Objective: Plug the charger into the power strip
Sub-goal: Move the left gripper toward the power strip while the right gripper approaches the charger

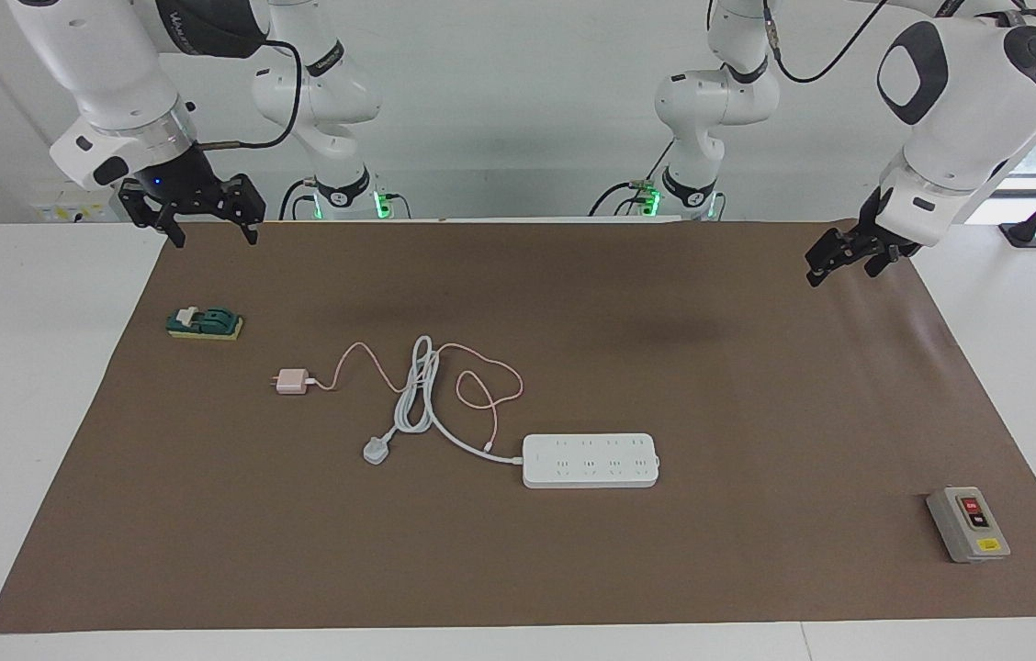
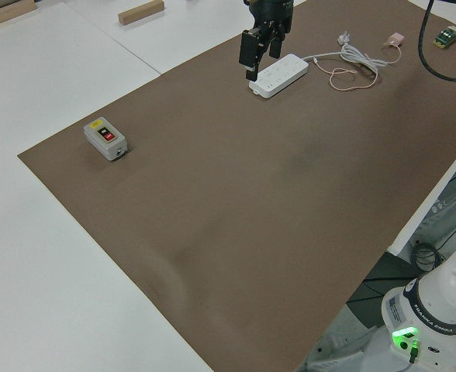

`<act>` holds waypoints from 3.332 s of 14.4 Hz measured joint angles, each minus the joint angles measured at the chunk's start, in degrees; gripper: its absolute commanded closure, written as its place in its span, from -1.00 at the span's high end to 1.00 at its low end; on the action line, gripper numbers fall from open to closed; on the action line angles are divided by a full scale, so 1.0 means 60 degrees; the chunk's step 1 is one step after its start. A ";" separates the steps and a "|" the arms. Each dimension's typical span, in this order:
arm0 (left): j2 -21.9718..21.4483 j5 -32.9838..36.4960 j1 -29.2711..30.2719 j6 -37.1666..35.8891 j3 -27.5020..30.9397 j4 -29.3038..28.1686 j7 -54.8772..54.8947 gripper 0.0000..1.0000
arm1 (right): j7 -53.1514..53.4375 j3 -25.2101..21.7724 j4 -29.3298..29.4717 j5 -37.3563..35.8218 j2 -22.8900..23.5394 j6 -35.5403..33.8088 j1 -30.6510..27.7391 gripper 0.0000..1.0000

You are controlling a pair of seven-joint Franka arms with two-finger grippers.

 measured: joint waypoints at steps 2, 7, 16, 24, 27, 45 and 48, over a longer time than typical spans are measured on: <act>0.0000 0.0000 0.0000 0.0002 -0.0004 0.0000 0.0000 1.00 | 0.0000 0.0000 0.0000 0.0000 0.0000 0.0000 0.0000 1.00; 0.0000 0.0000 -0.0003 0.0002 -0.0013 0.0000 0.0000 1.00 | 0.0000 0.0000 0.0000 0.0000 0.0000 0.0000 0.0000 1.00; 0.0000 0.0000 -0.0095 0.0000 -0.0001 0.0000 0.0000 1.00 | 0.0000 -0.0099 0.0075 0.0000 -0.0031 0.0128 -0.0293 1.00; 0.0000 0.0000 -0.0091 0.0000 0.0061 0.0000 0.0000 1.00 | 0.4554 0.0022 -0.0169 0.0004 -0.0026 0.0867 -0.0246 1.00; 0.0000 0.0000 -0.0091 0.0000 0.0061 0.0000 0.0000 1.00 | 0.7297 0.0049 -0.0608 0.0004 -0.0038 0.1090 -0.0114 1.00; 0.0000 0.0000 -0.0097 0.0004 0.0046 0.0002 -0.0003 1.00 | 1.1167 -0.0050 -0.1470 0.1872 0.1356 0.3131 -0.0893 1.00; -0.0021 -0.0033 -0.0492 0.0004 -0.0227 0.0026 -0.0011 1.00 | 1.1740 -0.0051 -0.1586 0.2300 0.1750 0.3477 -0.0897 1.00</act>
